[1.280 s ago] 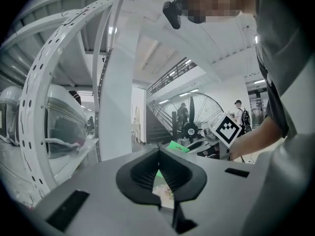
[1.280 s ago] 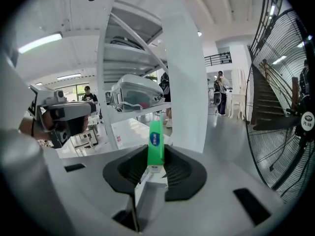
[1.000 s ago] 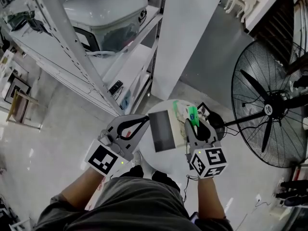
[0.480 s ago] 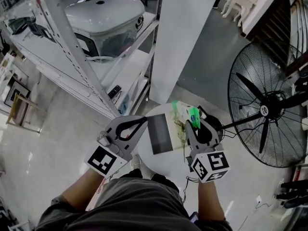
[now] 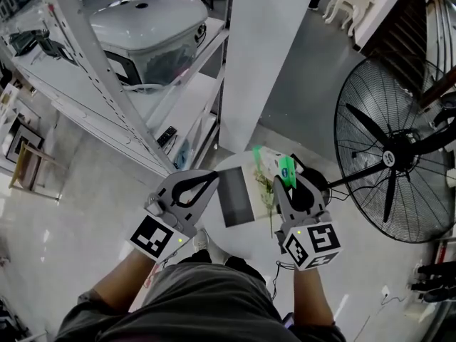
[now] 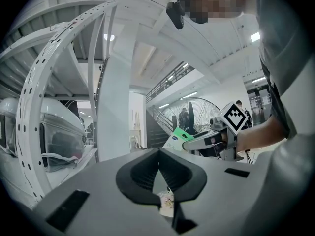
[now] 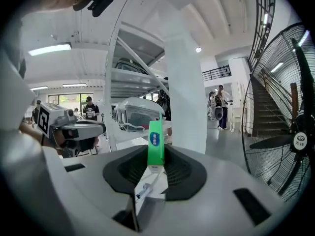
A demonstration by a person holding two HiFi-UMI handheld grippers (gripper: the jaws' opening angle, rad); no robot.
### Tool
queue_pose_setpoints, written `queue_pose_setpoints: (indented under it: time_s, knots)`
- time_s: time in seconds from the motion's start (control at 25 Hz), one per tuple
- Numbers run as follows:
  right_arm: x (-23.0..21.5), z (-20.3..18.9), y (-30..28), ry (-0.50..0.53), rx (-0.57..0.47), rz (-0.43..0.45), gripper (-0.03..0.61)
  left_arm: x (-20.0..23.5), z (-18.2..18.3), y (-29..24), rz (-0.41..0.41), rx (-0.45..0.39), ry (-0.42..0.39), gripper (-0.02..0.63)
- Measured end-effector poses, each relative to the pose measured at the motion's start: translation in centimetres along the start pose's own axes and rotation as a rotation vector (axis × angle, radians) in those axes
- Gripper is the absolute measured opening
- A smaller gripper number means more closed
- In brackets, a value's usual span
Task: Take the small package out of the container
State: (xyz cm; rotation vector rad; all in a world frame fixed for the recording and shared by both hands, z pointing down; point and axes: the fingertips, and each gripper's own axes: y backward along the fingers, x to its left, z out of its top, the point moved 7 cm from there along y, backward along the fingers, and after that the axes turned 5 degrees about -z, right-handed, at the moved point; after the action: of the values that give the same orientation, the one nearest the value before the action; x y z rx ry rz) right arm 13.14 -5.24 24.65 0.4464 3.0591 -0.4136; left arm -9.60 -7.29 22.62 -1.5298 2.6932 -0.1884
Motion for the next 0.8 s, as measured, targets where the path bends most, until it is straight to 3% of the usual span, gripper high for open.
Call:
queue_pose_setpoints:
  time_s: [0.8]
  knots:
    - [-0.9,-1.2,-0.8,-0.013,0.039,-0.006,0.1,0.1,-1.1,-1.4,-0.021,0.016,0.028,0.015]
